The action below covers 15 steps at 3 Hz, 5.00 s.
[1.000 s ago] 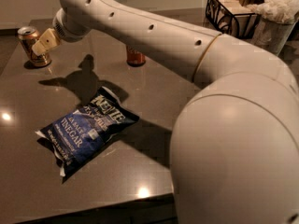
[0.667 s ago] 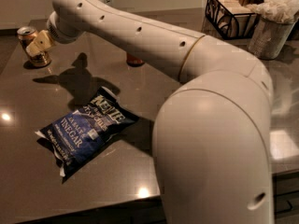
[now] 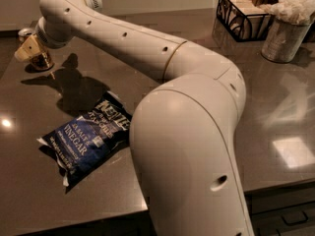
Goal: Move orange can near blue chip bag
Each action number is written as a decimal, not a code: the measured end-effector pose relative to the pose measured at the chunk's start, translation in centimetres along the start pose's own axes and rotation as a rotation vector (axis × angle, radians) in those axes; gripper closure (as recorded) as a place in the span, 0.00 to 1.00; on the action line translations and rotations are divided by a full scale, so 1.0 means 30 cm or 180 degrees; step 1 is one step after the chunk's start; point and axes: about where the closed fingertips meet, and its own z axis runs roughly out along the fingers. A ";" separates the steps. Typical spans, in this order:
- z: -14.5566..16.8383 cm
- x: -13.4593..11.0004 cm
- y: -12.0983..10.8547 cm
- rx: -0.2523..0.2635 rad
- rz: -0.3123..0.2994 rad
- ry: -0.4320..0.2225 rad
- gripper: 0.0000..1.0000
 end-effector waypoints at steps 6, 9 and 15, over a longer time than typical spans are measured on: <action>-0.189 -0.062 0.233 -0.0165 -0.0277 -0.0318 1.00; -0.495 0.142 0.396 -0.0154 -0.0216 -0.0350 1.00; -0.602 0.416 0.326 -0.0044 0.0102 -0.0392 0.39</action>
Offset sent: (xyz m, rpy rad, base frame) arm 0.0101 0.0456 -0.0011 0.0224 -0.0252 0.0179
